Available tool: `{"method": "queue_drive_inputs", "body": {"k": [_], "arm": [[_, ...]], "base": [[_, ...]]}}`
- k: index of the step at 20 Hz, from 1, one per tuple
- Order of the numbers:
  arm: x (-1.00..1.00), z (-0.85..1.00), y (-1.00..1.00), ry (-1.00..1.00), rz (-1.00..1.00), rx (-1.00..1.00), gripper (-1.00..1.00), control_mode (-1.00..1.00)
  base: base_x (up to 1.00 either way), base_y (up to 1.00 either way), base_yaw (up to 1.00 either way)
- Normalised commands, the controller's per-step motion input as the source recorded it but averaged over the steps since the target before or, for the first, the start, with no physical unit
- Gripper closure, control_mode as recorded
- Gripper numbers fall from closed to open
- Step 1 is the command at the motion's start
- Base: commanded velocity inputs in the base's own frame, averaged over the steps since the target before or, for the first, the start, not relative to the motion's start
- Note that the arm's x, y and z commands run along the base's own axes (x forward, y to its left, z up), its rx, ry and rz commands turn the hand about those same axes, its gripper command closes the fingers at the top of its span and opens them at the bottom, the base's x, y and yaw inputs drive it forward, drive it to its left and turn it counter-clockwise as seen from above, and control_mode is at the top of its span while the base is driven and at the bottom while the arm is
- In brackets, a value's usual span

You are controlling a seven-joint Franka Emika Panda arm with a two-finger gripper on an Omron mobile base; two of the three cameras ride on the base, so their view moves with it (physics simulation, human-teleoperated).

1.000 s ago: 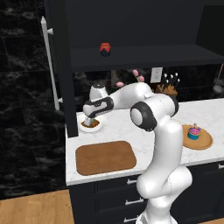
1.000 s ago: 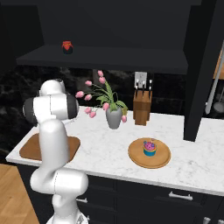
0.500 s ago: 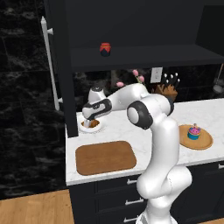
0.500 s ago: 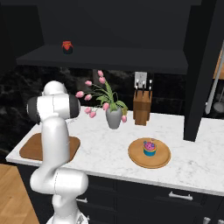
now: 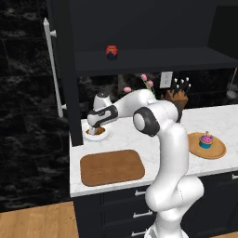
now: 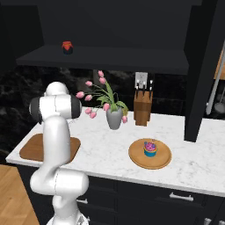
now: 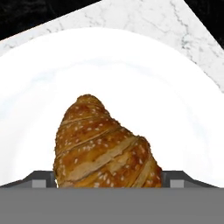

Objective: From the different types of pastries on the counter, select a croissant and place it on the cutting board. Then retrieve a jar of jam from the cabinet and place it alongside the croissant on the cutting board.

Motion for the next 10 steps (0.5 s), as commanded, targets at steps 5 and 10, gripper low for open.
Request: {"method": "queue_drive_inputs", "body": {"k": [5, 10], "arm": [[0.13, -0.29, 0.0, 0.0, 0.04, 0.0, 1.0, -1.0], [-0.37, 0.35, 0.0, -0.02, 0.09, -0.04, 1.0, -1.0]], "base": [[0.0, 0.0, 0.0], [0.0, 0.0, 0.0]]}}
